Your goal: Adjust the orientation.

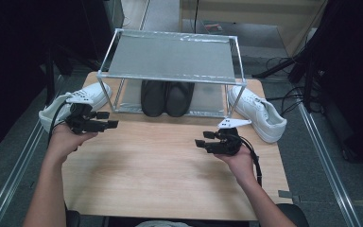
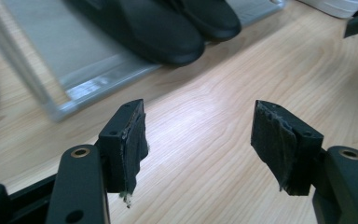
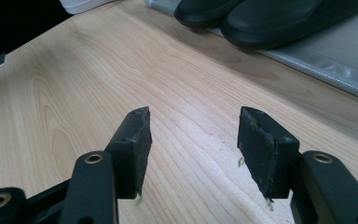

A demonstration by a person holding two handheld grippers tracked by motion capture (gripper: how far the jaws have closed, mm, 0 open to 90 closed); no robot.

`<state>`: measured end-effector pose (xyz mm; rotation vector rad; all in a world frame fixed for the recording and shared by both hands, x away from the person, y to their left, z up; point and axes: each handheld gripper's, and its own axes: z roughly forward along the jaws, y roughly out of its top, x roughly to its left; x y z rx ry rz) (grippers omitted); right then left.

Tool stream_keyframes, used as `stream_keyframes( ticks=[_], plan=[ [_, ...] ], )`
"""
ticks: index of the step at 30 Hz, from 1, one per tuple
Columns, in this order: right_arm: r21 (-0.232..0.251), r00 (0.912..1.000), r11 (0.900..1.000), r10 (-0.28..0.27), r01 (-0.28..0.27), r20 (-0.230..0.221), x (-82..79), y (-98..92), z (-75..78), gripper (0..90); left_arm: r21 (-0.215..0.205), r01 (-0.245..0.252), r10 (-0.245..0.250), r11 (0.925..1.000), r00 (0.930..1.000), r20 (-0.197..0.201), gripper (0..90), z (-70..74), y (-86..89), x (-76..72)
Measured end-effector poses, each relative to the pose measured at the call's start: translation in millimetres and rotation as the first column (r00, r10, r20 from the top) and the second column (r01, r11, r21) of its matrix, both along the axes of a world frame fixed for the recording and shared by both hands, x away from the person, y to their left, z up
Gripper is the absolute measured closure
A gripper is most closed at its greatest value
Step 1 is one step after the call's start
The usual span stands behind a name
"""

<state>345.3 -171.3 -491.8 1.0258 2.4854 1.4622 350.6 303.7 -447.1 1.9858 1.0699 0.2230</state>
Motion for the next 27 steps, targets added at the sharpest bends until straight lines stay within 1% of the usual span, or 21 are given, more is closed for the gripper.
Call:
stream_keyframes(
  ticks=[1, 7, 11, 13, 15, 17, 18, 19, 21, 22, 23, 26, 27],
  plan=[
    [0.001, 1.0000, 1.000, 0.000, 0.000, 0.002, -0.2, 0.0, 0.1, 45.6, 0.002, -0.006, 0.006, 1.0000, 1.0000, 0.004, 35.9, -0.3, 3.1, -0.2],
    [-0.001, 1.0000, 1.000, -0.002, 0.002, -0.004, -0.6, -0.5, -0.3, 45.6, 0.024, -0.050, 0.050, 0.9985, 0.9987, -0.010, 35.9, -5.3, 22.2, 0.0],
    [-0.007, 1.0000, 1.000, -0.002, 0.002, -0.002, -1.2, -0.8, -0.9, 45.6, 0.005, -0.085, 0.085, 0.9963, 0.9963, -0.003, 36.1, -4.9, 37.8, -0.4],
    [-0.009, 1.0000, 1.000, -0.002, 0.002, -0.003, -1.2, -0.8, -1.5, 45.6, 0.003, -0.100, 0.100, 0.9950, 0.9950, 0.005, 36.3, -3.9, 45.5, -0.9],
    [-0.013, 1.0000, 1.000, -0.002, 0.002, -0.006, -1.7, -0.7, -1.8, 45.6, -0.001, -0.119, 0.119, 0.9929, 0.9928, 0.006, 36.3, -3.0, 53.4, -1.0],
    [-0.019, 1.0000, 1.000, -0.006, 0.006, -0.005, -2.7, -0.7, -2.0, 45.5, -0.018, -0.137, 0.137, 0.9903, 0.9905, 0.001, 36.2, -3.3, 61.4, -0.5],
    [-0.023, 1.0000, 1.000, -0.007, 0.007, -0.007, -3.5, -1.1, -2.0, 45.5, -0.015, -0.148, 0.148, 0.9889, 0.9890, 0.000, 36.2, -3.7, 64.9, 0.1],
    [-0.024, 1.0000, 1.000, -0.008, 0.007, -0.005, -4.0, -1.7, -2.2, 45.5, -0.003, -0.155, 0.155, 0.9879, 0.9879, -0.005, 36.2, -3.6, 68.2, 1.1],
    [-0.024, 0.9999, 1.000, -0.014, 0.014, -0.006, -5.2, -3.0, -2.5, 45.5, 0.022, -0.173, 0.173, 0.9846, 0.9849, -0.001, 36.4, -3.6, 73.6, 2.8],
    [-0.024, 0.9999, 1.000, -0.015, 0.015, -0.003, -5.4, -4.0, -2.8, 45.5, 0.026, -0.174, 0.174, 0.9845, 0.9848, -0.003, 36.7, -3.1, 76.7, 3.4],
    [-0.023, 0.9998, 1.000, -0.021, 0.020, -0.005, -5.8, -5.0, -3.0, 45.5, 0.021, -0.181, 0.181, 0.9833, 0.9835, 0.002, 37.1, -3.1, 79.7, 4.0],
    [-0.026, 0.9995, 0.999, -0.032, 0.032, -0.006, -7.2, -8.8, -3.4, 45.5, 0.030, -0.205, 0.205, 0.9783, 0.9788, 0.007, 37.5, -1.2, 91.1, 6.0],
    [-0.024, 0.9992, 0.999, -0.039, 0.039, -0.011, -8.3, -9.6, -3.5, 45.5, 0.026, -0.216, 0.215, 0.9761, 0.9765, 0.009, 37.8, -0.5, 94.6, 6.5]
  ],
)
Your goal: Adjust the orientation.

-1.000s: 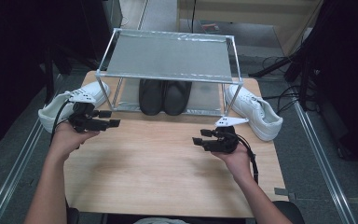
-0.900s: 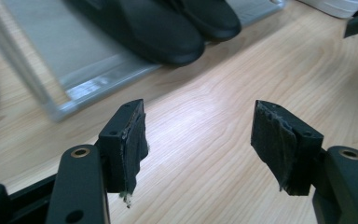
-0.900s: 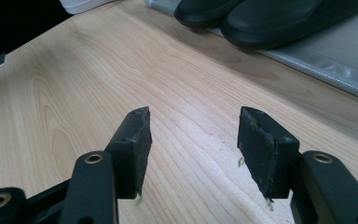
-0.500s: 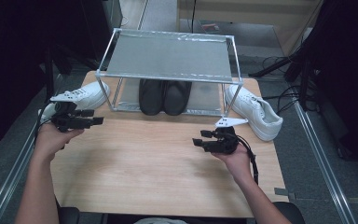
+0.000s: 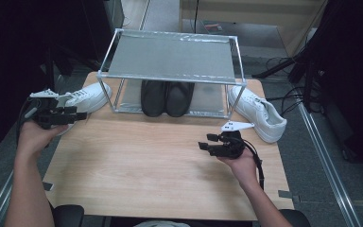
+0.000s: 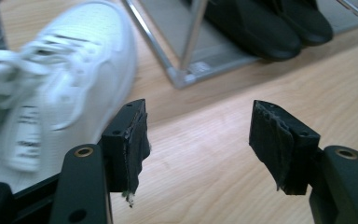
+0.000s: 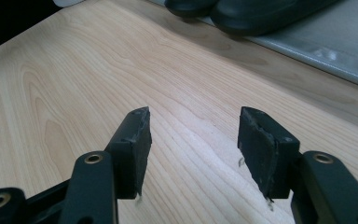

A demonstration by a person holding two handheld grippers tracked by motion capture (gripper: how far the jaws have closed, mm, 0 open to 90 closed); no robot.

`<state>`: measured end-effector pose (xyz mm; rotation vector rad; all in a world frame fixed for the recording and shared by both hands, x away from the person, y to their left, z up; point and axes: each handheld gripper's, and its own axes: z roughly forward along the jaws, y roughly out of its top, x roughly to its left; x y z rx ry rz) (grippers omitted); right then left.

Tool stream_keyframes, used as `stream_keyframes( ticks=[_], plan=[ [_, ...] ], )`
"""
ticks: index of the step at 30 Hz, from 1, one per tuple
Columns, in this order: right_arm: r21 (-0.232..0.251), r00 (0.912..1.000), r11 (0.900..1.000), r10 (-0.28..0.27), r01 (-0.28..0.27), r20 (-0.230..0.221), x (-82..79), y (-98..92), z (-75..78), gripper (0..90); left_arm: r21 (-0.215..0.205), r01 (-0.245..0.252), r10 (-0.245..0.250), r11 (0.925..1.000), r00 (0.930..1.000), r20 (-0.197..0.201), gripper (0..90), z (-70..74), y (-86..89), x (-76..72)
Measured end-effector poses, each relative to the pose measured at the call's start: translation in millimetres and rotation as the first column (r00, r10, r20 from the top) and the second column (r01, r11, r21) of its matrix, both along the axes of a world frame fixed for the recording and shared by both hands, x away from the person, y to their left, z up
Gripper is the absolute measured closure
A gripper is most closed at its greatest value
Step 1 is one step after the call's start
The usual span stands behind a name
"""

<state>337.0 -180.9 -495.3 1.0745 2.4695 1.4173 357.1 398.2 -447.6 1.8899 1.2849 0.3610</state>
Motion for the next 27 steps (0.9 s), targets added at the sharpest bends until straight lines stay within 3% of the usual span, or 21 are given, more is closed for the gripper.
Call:
stream_keyframes(
  ticks=[4, 7, 11, 15, 22, 27],
  plan=[
    [-0.004, 0.9999, 1.000, -0.013, 0.013, 0.003, -3.0, -4.9, -1.0, 45.5, -0.007, -0.031, 0.032, 0.9995, 0.9994, 0.011, 40.2, 3.1, 14.1, 3.3],
    [-0.006, 0.9997, 1.000, -0.023, 0.023, 0.001, -4.9, -7.9, -2.0, 45.4, 0.027, -0.059, 0.059, 0.9979, 0.9982, 0.014, 41.9, 4.3, 20.2, 9.6],
    [-0.010, 0.9993, 0.999, -0.037, 0.037, -0.005, -7.0, -10.2, -3.3, 45.4, 0.029, -0.106, 0.105, 0.9939, 0.9940, 0.028, 42.4, 2.0, 26.6, 16.5],
    [-0.013, 0.9990, 0.999, -0.044, 0.044, -0.007, -8.7, -12.5, -4.2, 45.4, 0.025, -0.149, 0.149, 0.9885, 0.9888, 0.015, 44.2, -3.7, 34.6, 22.2],
    [-0.015, 0.9987, 0.999, -0.051, 0.051, -0.007, -9.9, -14.3, -4.9, 45.4, 0.047, -0.137, 0.139, 0.9894, 0.9897, -0.036, 50.6, -20.2, 33.8, 34.1],
    [-0.018, 0.9987, 0.999, -0.050, 0.050, -0.012, -9.5, -13.7, -5.7, 45.2, 0.018, -0.137, 0.137, 0.9904, 0.9903, -0.024, 53.5, -26.3, 31.7, 38.4]
  ],
)
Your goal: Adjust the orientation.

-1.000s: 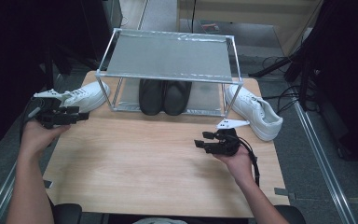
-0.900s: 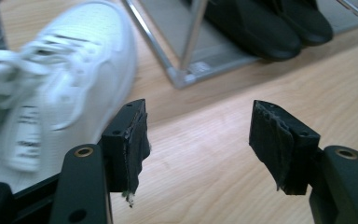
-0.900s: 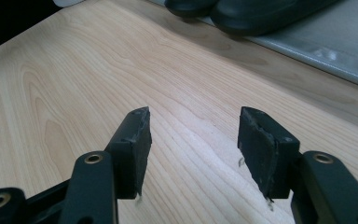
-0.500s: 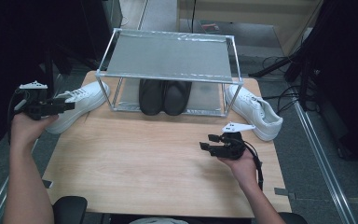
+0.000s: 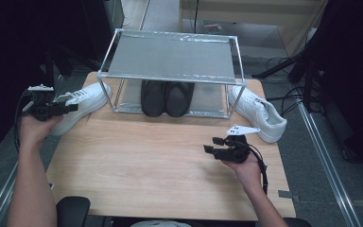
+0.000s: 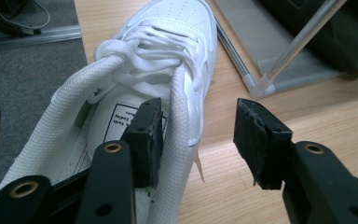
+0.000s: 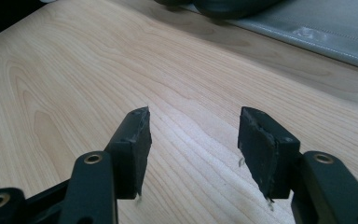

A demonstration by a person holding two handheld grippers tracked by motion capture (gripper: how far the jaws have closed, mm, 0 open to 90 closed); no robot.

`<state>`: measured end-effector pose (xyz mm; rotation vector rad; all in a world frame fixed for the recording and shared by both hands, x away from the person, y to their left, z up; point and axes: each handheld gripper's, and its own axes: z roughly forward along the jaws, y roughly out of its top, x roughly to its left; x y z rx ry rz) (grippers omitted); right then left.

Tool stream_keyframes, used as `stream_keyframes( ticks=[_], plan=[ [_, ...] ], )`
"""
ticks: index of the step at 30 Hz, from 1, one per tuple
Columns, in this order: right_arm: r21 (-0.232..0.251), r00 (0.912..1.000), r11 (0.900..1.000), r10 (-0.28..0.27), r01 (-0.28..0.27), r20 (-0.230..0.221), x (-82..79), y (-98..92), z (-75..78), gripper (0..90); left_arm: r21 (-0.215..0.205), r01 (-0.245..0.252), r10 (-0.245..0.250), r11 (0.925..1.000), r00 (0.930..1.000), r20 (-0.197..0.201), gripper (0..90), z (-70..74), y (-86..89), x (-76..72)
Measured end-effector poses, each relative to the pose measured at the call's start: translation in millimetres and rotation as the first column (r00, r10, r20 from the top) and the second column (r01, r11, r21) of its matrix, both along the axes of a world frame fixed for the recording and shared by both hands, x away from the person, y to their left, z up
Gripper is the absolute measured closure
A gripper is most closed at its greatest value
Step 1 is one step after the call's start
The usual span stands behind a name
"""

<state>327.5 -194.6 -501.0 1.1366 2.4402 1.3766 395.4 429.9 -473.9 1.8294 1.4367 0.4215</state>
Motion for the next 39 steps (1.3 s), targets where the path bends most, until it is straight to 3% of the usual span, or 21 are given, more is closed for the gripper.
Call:
stream_keyframes(
  ticks=[11, 21, 29, 33, 39],
  plan=[
    [-0.007, 1.0000, 1.000, 0.006, -0.006, -0.008, 1.5, 1.9, -3.0, 45.2, 0.046, 0.003, -0.002, 0.9989, 0.9996, -0.028, 57.4, -11.5, -10.3, 13.2],
    [-0.017, 0.9999, 1.000, 0.004, -0.005, -0.015, 2.4, 3.7, -5.0, 44.9, 0.081, -0.041, 0.045, 0.9959, 0.9975, -0.054, 71.5, -13.3, -13.4, 18.8],
    [-0.017, 0.9999, 1.000, 0.003, -0.004, -0.014, 2.8, 3.7, -5.2, 44.4, 0.117, -0.019, 0.024, 0.9930, 0.9989, -0.041, 79.5, -12.8, -16.1, 17.0],
    [-0.015, 0.9999, 1.000, 0.003, -0.003, -0.012, 3.1, 3.5, -4.9, 44.4, 0.099, -0.019, 0.025, 0.9949, 0.9983, -0.053, 80.7, -10.1, -16.4, 15.4],
    [-0.011, 0.9999, 1.000, 0.004, -0.004, -0.012, 4.0, 3.2, -4.4, 44.4, 0.065, -0.054, 0.056, 0.9964, 0.9982, -0.021, 81.6, 1.7, -11.9, 7.7]
  ],
)
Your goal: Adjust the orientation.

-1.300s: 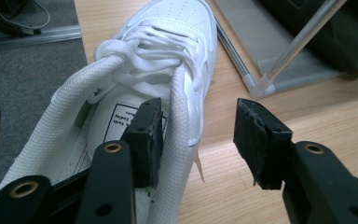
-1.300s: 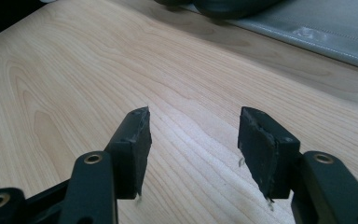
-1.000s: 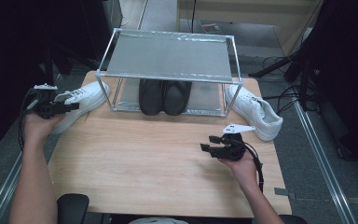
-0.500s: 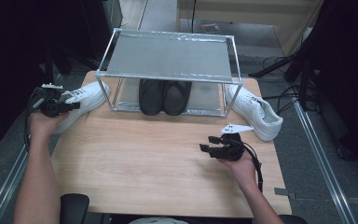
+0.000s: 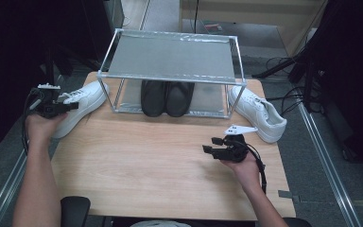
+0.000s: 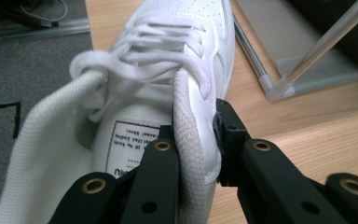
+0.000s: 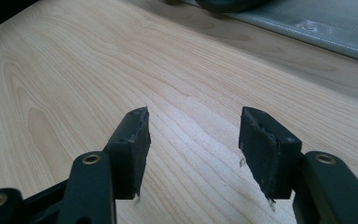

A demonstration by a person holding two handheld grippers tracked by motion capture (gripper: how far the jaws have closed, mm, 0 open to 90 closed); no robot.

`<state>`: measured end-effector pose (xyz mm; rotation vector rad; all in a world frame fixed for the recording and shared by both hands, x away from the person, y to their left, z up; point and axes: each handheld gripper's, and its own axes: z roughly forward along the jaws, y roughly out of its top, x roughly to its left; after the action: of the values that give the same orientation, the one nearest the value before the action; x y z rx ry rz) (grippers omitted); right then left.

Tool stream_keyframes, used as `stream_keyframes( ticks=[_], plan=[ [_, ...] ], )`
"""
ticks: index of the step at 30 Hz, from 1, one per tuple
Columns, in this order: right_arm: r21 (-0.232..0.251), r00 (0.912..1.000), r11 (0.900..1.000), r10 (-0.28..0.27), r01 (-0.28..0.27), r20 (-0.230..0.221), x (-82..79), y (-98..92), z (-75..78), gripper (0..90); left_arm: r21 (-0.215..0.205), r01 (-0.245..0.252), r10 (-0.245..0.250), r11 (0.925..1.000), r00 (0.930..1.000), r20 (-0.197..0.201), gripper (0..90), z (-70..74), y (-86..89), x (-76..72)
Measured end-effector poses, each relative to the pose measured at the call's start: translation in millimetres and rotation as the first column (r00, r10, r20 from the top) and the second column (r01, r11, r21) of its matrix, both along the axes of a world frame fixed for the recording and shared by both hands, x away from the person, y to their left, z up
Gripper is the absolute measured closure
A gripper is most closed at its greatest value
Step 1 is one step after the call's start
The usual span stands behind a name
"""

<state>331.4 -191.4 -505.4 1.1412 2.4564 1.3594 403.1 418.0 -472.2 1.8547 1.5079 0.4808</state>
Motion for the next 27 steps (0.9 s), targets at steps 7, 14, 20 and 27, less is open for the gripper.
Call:
stream_keyframes(
  ticks=[7, 14, 20, 27],
  plan=[
    [0.000, 0.9999, 1.000, 0.011, -0.011, 0.003, 1.8, 2.9, 0.4, 44.4, 0.010, -0.003, 0.003, 0.9999, 1.0000, -0.003, 81.5, 12.0, -3.1, -9.6],
    [0.005, 0.9994, 0.999, 0.034, -0.034, 0.003, 6.4, 9.4, 1.3, 44.4, -0.034, 0.015, -0.015, 0.9993, 0.9999, 0.001, 81.5, 20.3, -5.1, -24.9],
    [0.014, 0.9989, 0.999, 0.046, -0.046, 0.005, 11.3, 13.5, 4.6, 44.4, -0.046, 0.000, 0.001, 0.9989, 1.0000, 0.007, 81.6, 25.2, -8.0, -47.1],
    [0.032, 0.9984, 0.998, 0.056, -0.056, 0.013, 17.7, 15.3, 8.0, 44.3, -0.038, -0.023, 0.023, 0.9990, 0.9997, -0.008, 81.5, 26.6, -7.5, -71.1]
  ],
)
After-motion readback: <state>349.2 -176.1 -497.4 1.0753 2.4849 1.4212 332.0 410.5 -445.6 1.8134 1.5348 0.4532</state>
